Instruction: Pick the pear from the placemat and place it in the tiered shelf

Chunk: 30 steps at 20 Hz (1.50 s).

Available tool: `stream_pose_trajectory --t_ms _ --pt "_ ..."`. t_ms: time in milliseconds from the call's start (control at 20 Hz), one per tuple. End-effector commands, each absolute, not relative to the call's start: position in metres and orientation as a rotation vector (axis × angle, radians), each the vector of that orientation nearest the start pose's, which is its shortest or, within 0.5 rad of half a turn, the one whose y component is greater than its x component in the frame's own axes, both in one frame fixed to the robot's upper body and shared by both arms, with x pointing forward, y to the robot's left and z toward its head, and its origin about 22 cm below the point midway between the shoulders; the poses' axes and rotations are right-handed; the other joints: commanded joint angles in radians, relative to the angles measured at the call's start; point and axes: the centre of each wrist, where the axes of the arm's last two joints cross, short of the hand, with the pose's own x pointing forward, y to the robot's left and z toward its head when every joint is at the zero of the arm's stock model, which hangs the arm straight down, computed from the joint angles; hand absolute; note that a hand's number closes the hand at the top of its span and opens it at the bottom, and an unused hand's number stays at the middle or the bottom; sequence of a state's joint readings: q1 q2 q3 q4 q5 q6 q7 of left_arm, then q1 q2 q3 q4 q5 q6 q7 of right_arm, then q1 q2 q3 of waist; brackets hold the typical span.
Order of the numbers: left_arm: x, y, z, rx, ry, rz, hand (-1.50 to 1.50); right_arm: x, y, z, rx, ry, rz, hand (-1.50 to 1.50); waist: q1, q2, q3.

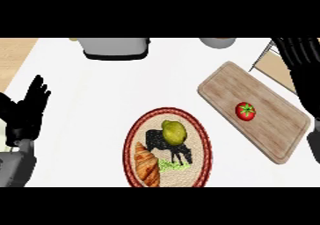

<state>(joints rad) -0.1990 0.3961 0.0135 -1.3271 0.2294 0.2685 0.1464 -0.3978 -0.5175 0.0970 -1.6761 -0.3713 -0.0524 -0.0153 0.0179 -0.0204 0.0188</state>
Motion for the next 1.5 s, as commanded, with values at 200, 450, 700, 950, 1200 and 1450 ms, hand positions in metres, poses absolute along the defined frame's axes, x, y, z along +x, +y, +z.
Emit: stream_pose_trajectory --t_ms 200,450,700,950,1200,1450 --pt "0.282 0.320 0.030 0.292 -1.436 -0.080 0.00 0.322 -0.172 0.068 0.410 -1.467 0.099 1.50 0.094 0.051 -0.018" --pt "0.272 0.315 0.008 0.221 -1.340 -0.109 0.00 0.316 -0.163 0.016 -0.196 -1.206 0.190 1.50 0.068 0.036 -0.028" --pt "0.233 0.332 -0.009 0.242 -1.332 -0.069 0.00 0.314 -0.060 0.039 0.044 -1.080 0.201 -1.50 0.019 0.020 -0.019" --pt "0.238 0.334 -0.004 0.247 -1.331 -0.058 0.00 0.326 -0.062 0.069 -0.191 -1.011 0.445 -1.50 -0.007 0.013 -0.020" --pt "0.246 0.347 0.001 0.236 -1.338 -0.051 0.00 0.368 -0.075 0.116 -0.317 -0.872 0.702 -1.50 0.002 0.021 -0.020" --pt "0.242 0.358 0.003 0.260 -1.340 -0.071 0.00 0.380 -0.081 0.131 -0.190 -0.721 1.011 -1.50 0.011 0.028 -0.020"
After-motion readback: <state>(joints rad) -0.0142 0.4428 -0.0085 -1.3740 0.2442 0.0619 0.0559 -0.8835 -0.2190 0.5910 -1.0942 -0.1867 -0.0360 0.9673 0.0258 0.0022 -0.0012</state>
